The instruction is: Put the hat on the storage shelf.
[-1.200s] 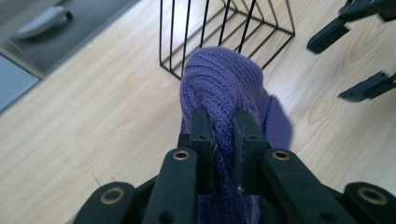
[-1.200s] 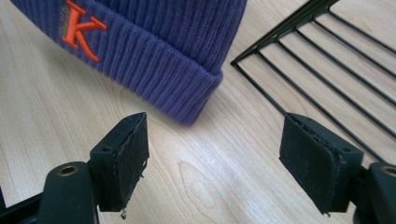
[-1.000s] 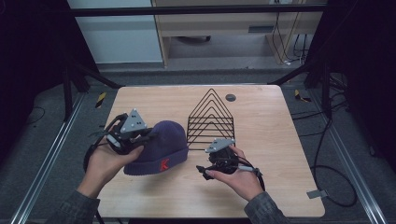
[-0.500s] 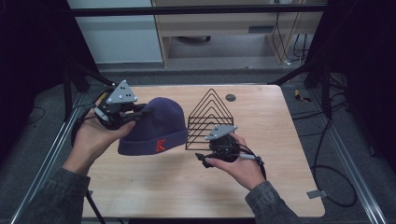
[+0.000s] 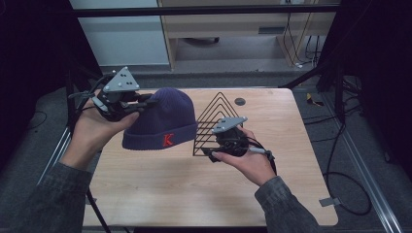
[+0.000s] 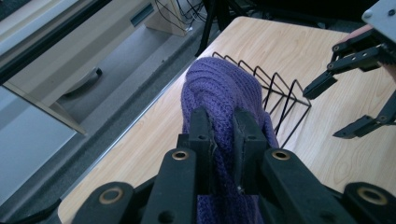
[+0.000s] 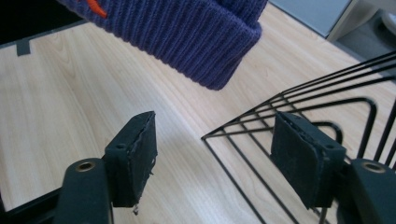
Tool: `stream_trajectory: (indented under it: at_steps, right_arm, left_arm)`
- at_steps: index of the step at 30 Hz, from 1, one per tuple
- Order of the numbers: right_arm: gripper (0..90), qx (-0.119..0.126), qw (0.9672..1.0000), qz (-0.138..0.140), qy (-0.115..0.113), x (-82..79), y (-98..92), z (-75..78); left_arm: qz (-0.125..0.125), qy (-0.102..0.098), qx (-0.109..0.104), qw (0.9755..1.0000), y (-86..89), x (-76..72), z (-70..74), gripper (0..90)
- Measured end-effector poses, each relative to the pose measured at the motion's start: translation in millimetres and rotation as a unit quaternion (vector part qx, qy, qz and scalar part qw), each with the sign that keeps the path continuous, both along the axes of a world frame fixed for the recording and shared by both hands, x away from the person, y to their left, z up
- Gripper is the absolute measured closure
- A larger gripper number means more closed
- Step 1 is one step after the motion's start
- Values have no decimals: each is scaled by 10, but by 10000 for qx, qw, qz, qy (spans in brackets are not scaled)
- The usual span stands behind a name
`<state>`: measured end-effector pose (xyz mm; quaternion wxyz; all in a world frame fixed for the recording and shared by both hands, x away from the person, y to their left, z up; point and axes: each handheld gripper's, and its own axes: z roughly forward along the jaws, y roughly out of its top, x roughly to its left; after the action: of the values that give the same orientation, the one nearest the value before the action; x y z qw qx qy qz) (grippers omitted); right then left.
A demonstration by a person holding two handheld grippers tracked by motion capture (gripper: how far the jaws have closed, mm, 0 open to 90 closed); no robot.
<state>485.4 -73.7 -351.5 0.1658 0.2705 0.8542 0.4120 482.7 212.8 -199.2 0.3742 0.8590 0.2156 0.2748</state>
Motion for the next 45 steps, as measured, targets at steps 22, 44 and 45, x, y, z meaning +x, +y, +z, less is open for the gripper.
stream_trajectory:
  at_steps: [22, 44, 45]
  right_arm:
    - [362, 127, 9998, 170, 49, 164, 74, 208]
    - [654, 309, 9980, 495, 239, 238, -50, 268]
    - [681, 296, 9982, 485, 213, 233, -60, 275]
  left_arm:
    - [-347, -195, 64, 9992, -111, -200, 210, 795]
    - [-578, -81, -144, 9982, -320, -57, 208, 795]
    - [-553, -69, -130, 9984, -330, -28, 198, 795]
